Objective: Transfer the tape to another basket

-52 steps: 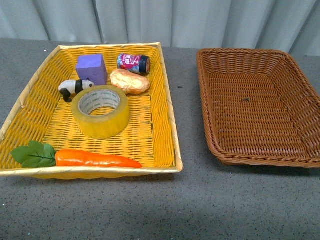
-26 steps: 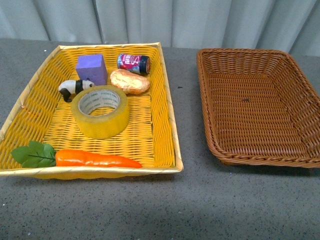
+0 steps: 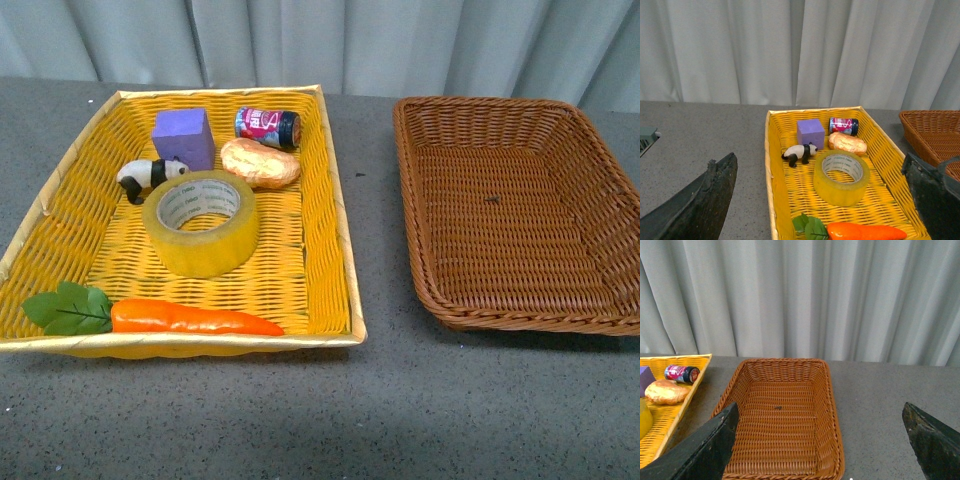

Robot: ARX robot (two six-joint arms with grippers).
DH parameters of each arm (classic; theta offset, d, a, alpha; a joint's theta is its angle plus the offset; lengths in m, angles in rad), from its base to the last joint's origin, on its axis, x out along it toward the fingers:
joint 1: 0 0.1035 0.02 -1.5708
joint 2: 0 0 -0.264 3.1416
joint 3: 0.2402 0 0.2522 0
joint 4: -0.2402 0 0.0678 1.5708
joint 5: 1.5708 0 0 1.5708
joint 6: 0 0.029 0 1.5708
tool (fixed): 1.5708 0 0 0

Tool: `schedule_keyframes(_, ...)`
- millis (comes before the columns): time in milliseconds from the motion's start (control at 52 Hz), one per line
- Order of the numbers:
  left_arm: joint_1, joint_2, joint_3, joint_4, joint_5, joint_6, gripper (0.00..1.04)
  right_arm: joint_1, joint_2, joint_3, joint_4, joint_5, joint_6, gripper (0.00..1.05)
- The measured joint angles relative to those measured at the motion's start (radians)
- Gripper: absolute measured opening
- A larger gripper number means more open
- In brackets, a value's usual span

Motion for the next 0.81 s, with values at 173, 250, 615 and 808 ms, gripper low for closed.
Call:
schedule_keyframes(173, 0.000, 0.000, 0.000, 0.000, 0.000, 0.000, 0.98, 0.000, 0.000, 0.000, 0.000, 0.000, 0.000, 0.96)
schedule_keyframes(250, 0.000, 0.000, 0.000, 0.000, 0.000, 0.000, 0.98, 0.000, 0.000, 0.000, 0.000, 0.000, 0.000, 0.96)
schedule_keyframes(615, 0.000, 0.000, 0.000, 0.000, 0.000, 0.000, 0.98, 0.000, 0.000, 0.000, 0.000, 0.000, 0.000, 0.96)
schedule_keyframes(808, 0.000, 0.000, 0.000, 0.000, 0.000, 0.000, 0.98, 0.000, 0.000, 0.000, 0.000, 0.000, 0.000, 0.96)
